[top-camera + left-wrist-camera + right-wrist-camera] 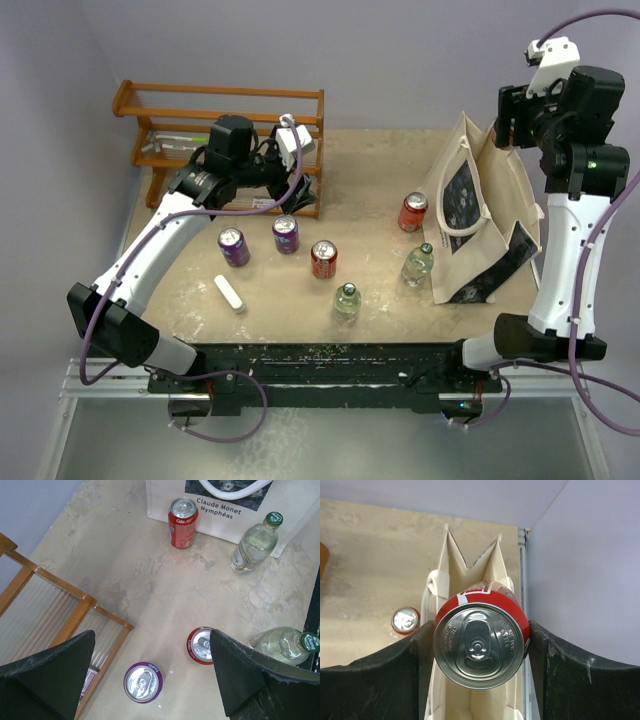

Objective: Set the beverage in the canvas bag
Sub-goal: Place the drink in the canvas bag.

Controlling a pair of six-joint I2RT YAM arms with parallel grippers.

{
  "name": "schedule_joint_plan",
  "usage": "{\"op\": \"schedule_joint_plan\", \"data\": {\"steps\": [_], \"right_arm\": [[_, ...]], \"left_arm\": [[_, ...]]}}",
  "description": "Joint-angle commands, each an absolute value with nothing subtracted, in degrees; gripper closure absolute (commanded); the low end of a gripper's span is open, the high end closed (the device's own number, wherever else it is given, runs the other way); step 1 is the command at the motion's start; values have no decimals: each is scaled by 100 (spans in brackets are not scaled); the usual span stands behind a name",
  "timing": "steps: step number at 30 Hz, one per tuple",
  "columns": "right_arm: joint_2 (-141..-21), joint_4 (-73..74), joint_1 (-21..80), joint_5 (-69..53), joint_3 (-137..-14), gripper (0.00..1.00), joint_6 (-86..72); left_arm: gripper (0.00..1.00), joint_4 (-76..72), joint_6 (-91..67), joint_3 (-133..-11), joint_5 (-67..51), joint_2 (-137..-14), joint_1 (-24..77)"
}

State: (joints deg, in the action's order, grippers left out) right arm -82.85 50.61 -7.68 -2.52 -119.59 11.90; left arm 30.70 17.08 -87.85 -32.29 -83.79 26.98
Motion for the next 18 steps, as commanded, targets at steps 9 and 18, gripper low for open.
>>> {"op": "schedule_joint_plan", "data": {"steps": [9, 18], "right_arm": [[-8329, 4411, -973, -883, -11367, 100, 1084], [-8639, 4214, -984, -915, -11029, 100, 1139]], "left_arm": [[1, 2786, 1687, -8601, -3253, -8118, 2777], [1, 2769, 1726, -8409, -3243, -8010, 2777]]}}
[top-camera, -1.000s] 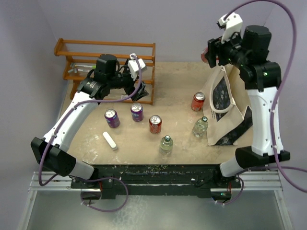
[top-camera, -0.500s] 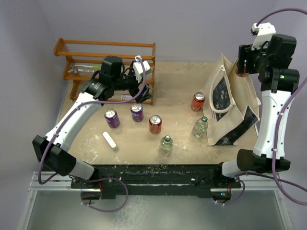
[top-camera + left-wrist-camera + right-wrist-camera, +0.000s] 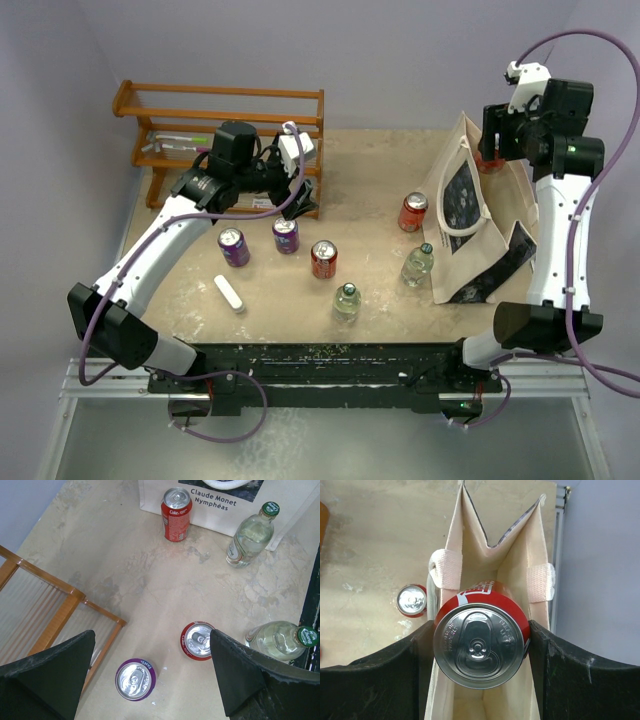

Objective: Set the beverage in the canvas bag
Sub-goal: Place the drink in the canvas bag.

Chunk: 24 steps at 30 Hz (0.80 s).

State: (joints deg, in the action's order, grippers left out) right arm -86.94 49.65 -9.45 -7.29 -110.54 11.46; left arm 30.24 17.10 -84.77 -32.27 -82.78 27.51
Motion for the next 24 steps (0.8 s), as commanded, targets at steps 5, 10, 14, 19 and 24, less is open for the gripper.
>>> {"op": "schedule_joint_plan", "data": {"steps": [5, 10, 14, 19, 24], "right_arm": [[-8806, 4057, -1009, -1140, -10771, 100, 1077], [-8893, 3779, -1028, -1438, -10449, 100, 859], [-8956, 3591, -1037, -1692, -10123, 100, 626], [-9031, 3273, -1037, -1693, -9848, 100, 442], [-9149, 3005, -1037, -1485, -9776, 100, 392]], "left_arm": [[1, 2762, 1752, -8353, -3291, -8035, 2785], [1, 2716, 1754, -8327, -3322, -8105, 2831], [1, 2716, 1755, -8377, -3325, -8200, 2952], [1, 2772, 1741, -8642, -3329, -8459, 3158], [1, 2723, 1689, -8704, -3462, -8637, 3311]]}}
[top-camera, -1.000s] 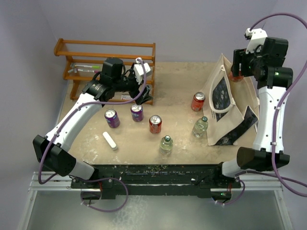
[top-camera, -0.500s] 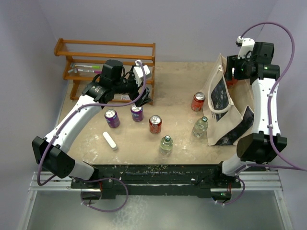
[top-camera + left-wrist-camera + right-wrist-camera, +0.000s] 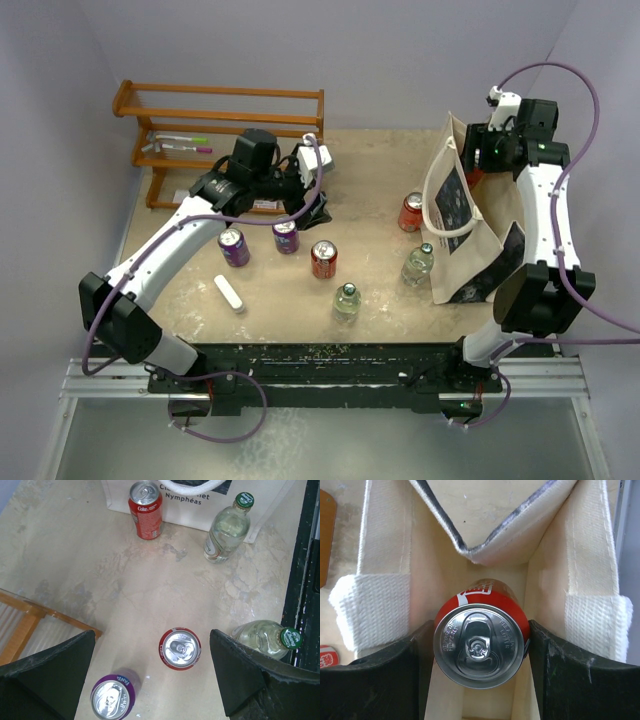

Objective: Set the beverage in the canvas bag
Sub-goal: Place the drink in the canvas bag.

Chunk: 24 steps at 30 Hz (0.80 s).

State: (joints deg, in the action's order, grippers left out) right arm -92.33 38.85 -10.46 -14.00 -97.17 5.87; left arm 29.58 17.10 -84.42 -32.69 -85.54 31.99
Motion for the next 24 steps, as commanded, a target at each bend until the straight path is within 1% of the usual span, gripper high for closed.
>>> {"op": "schedule_joint_plan", "data": {"steps": [1, 4, 12, 17, 21, 22, 24], "right_arm": [[-9147, 2920, -1037, -1424, -9741, 100, 352], [-9100, 2668, -1037, -1050, -9597, 100, 349], [-8918, 2497, -1037, -1153, -9218, 100, 42], [-8728, 2490, -1037, -1497, -9036, 100, -225], [-8554, 2482, -1035, -1504, -8931, 100, -318], [-8498, 2510, -1037, -1423, -8919, 100, -341], [-8461, 2516, -1037, -1409, -8921, 100, -336]], "left_arm": [[1, 2710, 1685, -8708, -3463, -8679, 3356], [1, 2698, 1644, -8849, -3462, -8854, 3500], [1, 2536, 1007, -9829, -3424, -9685, 4268], [1, 2573, 613, -10753, -3596, -10534, 4928], [1, 2526, 435, -11505, -3919, -11217, 5423], [1, 2404, 472, -11877, -4020, -11529, 5574], [1, 2263, 561, -12159, -4059, -11833, 5674]]}}
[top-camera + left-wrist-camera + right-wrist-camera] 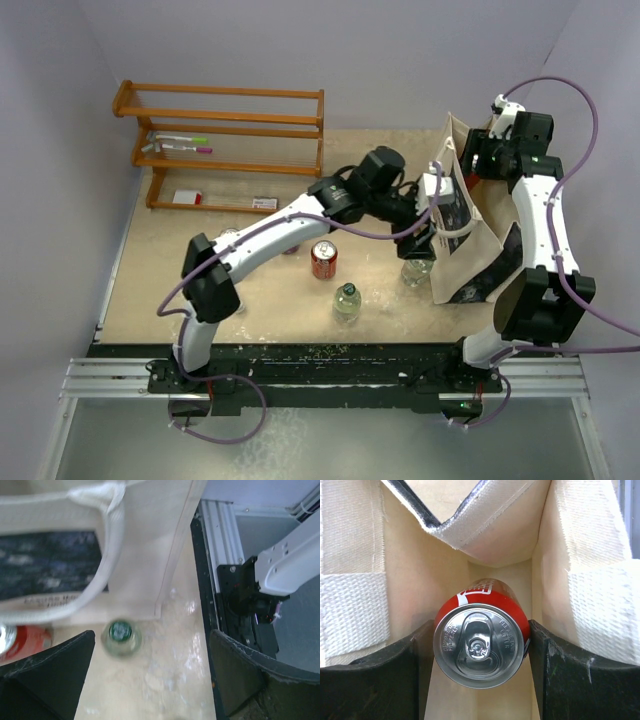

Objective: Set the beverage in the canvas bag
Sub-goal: Place the drink in the canvas bag.

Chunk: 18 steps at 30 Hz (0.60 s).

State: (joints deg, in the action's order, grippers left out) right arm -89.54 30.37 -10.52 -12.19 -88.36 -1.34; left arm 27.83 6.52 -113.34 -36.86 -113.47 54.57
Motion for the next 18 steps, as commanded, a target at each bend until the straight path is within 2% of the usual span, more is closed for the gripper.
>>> {"op": "schedule_joint_plan", "data": {"steps": [1, 11, 16, 18], "right_arm": [[-8451, 2526, -1037, -1388, -8923, 100, -332], [-8231, 2481, -1035, -1099, -8674, 100, -266], [-8131, 2405, -1036, -1011, -8558, 100, -214], [-8130, 2386, -1037, -1051, -8544, 100, -232]], "left_arm": [[1, 2176, 559, -12272, -4078, -11970, 5699], [1, 1411, 85, -13208, -3899, -13015, 5730], [16, 1145, -183, -13452, -3901, -13379, 5756], [29, 1042, -279, -13547, -3977, -13503, 5775]]}}
